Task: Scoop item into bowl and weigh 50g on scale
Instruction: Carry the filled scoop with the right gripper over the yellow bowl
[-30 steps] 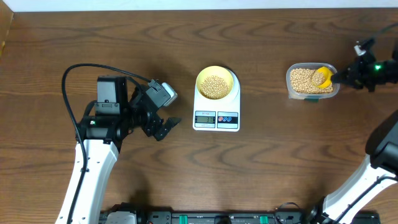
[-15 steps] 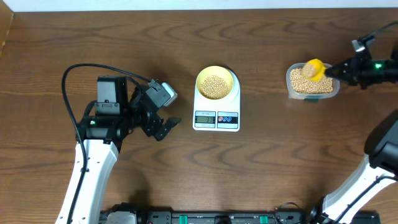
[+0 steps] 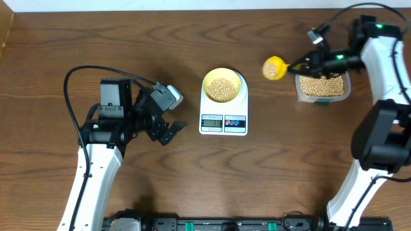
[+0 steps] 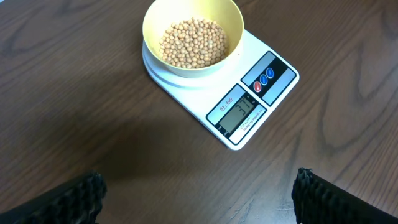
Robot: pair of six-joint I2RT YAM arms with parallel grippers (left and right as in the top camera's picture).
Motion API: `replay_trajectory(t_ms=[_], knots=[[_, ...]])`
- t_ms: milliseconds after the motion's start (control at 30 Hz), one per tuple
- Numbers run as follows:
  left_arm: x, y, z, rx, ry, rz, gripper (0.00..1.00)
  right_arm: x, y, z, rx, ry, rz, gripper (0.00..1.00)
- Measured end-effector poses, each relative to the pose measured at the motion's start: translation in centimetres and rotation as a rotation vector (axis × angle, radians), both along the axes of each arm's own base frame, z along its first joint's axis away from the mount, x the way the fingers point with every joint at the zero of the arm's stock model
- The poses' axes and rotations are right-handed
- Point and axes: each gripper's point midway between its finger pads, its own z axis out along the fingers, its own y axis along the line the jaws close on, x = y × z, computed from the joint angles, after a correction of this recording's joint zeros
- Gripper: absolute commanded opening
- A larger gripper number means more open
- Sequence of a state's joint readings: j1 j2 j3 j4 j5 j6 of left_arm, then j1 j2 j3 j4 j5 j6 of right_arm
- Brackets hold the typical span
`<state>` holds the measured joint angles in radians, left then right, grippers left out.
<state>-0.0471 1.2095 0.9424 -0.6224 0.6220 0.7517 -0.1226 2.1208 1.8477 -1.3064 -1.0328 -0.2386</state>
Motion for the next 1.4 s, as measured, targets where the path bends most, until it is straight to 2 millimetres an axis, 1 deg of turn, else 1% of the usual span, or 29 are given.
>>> replay_trajectory(t_ms=[200,267,367,633,833,967,1167,1400], knots=[[0.0,0.0,0.0,0.0,0.0,0.0,0.97,0.6,4.2,0.6,0.036,-0.041,0.057,0.01],[0.0,0.0,0.0,0.0,0.0,0.0,0.97,0.7,5.3,0.7,0.043,-0.053,0.072,0.01],[0.0,0.0,0.0,0.0,0.0,0.0,0.98,0.4,6.8,0.7,0.04,-0.043,0.092,0.01],[0.0,0.0,0.0,0.0,0.0,0.0,0.97,-0.8,9.5,-0.8,-0.06,-0.01,0.143,0.01],[0.0,0.0,0.0,0.0,0.0,0.0,0.98,-1.1,11.2,-0.8,-0.167,-0.038,0.183,0.01],[0.0,0.0,0.0,0.0,0.0,0.0,0.98,-1.3,12.4,-0.8,-0.24,-0.074,0.212,0.01],[0.0,0.0,0.0,0.0,0.0,0.0,0.97,-1.4,14.3,-0.9,-0.394,-0.164,0.259,0.01],[0.0,0.0,0.0,0.0,0.0,0.0,0.98,-1.6,15.2,-1.6,-0.548,-0.239,0.297,0.01]])
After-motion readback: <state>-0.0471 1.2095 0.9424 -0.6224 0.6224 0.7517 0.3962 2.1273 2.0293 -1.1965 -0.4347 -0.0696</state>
